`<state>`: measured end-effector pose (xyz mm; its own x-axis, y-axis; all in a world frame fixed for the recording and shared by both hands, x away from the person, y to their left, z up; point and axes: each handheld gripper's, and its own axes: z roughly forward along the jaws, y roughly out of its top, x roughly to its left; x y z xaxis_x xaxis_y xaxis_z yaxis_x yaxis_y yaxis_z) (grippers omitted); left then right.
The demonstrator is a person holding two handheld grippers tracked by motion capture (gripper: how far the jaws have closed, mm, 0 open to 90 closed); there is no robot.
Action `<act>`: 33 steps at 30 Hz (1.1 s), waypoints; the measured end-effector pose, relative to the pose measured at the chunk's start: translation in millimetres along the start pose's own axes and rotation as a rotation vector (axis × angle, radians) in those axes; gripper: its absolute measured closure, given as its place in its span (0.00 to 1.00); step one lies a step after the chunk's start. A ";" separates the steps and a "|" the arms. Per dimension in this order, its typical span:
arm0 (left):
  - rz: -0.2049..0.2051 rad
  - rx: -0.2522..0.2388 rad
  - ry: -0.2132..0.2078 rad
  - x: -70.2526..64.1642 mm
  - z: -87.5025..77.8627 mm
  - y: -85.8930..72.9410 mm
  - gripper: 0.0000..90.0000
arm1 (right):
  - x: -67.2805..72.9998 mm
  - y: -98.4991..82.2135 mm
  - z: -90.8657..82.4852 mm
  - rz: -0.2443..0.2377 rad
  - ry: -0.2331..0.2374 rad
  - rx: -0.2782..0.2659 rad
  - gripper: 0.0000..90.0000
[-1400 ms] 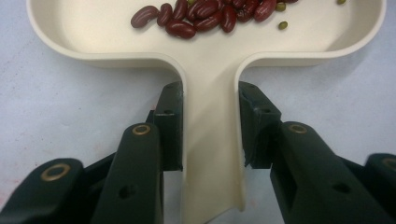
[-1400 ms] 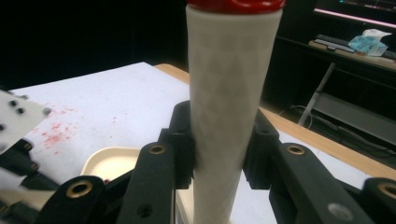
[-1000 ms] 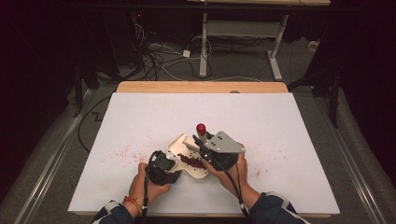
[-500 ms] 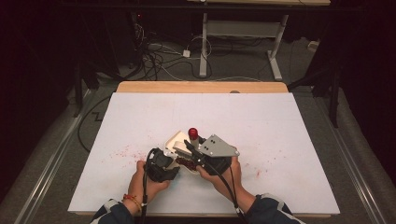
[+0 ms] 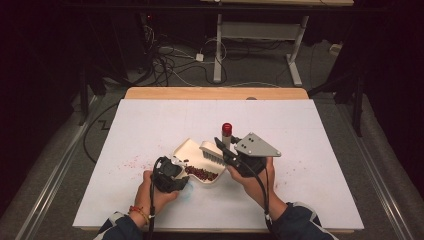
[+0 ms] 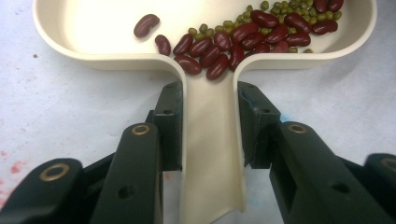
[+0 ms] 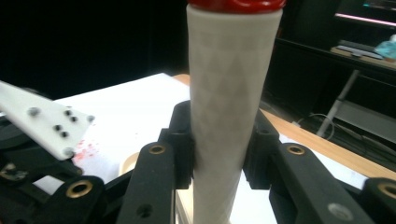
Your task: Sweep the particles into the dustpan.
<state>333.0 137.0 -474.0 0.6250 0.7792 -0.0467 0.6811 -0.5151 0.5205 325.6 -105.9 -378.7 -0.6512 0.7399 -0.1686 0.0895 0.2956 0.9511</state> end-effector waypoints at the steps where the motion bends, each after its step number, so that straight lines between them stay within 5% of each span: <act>1: 0.000 0.001 0.003 0.9 0.0 -0.2 0.71 | -2.4 0.1 -0.6 0.001 -0.002 0.000 0.77; 7: -0.006 -0.006 0.007 6.4 0.3 -1.3 0.71 | -15.6 1.6 -8.5 0.001 -0.012 -0.002 0.77; 12: -0.012 -0.009 0.019 8.8 -1.3 -2.3 0.71 | -29.9 1.7 -16.8 0.023 0.058 0.013 0.77; 33: -0.022 -0.021 0.034 16.2 -7.0 -6.0 0.71 | -89.0 -14.1 -77.4 0.018 0.041 0.057 0.77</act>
<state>336.3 155.2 -471.9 0.5963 0.8022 -0.0297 0.6863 -0.4903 0.5373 323.9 -222.6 -357.0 -0.6793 0.7205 -0.1393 0.1442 0.3172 0.9373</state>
